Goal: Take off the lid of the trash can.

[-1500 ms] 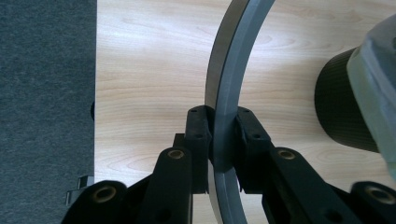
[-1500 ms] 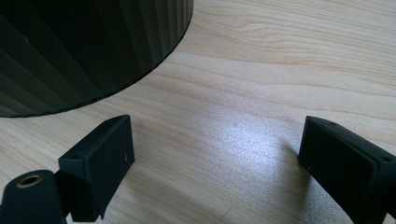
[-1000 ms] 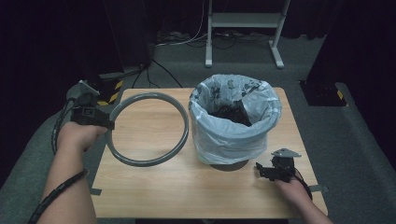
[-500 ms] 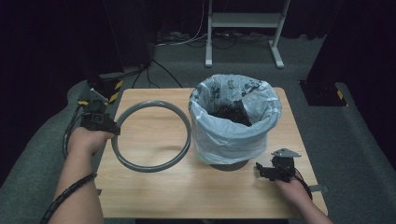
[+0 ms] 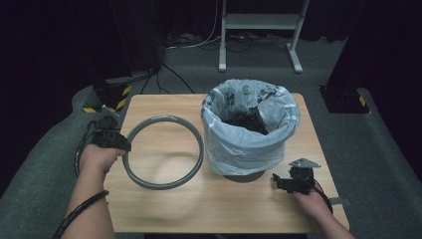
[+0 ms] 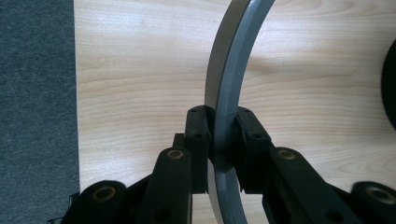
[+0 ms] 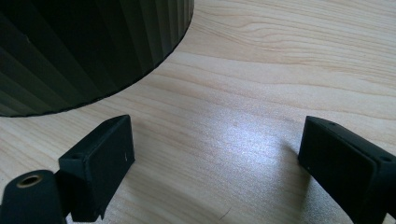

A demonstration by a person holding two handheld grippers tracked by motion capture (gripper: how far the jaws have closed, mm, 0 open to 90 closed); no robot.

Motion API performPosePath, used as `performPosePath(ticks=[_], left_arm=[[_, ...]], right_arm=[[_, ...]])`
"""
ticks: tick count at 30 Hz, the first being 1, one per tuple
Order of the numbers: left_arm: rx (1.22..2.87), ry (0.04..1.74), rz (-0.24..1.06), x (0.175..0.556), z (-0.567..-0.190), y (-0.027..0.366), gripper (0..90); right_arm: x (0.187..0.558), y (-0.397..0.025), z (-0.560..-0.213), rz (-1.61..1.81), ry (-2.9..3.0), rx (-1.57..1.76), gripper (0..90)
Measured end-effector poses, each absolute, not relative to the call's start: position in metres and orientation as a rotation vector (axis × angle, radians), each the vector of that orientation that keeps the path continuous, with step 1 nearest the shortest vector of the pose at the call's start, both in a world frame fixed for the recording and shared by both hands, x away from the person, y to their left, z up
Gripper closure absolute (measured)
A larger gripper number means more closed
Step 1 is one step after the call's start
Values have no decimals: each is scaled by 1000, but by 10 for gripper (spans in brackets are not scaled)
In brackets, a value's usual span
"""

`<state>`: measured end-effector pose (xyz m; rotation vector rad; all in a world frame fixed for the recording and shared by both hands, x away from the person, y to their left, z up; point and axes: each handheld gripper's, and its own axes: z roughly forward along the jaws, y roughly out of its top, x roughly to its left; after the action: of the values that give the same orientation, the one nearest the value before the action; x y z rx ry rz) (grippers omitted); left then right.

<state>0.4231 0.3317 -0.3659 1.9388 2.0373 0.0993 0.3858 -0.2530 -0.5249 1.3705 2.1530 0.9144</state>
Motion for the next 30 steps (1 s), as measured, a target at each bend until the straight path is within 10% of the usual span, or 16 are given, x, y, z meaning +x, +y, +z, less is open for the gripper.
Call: performPosePath(ticks=[30], left_arm=[[2032, 2020, 11, 406, -455, 308, 768]], right_arm=[[386, -253, -525, 915, 2154, 1372, 101]])
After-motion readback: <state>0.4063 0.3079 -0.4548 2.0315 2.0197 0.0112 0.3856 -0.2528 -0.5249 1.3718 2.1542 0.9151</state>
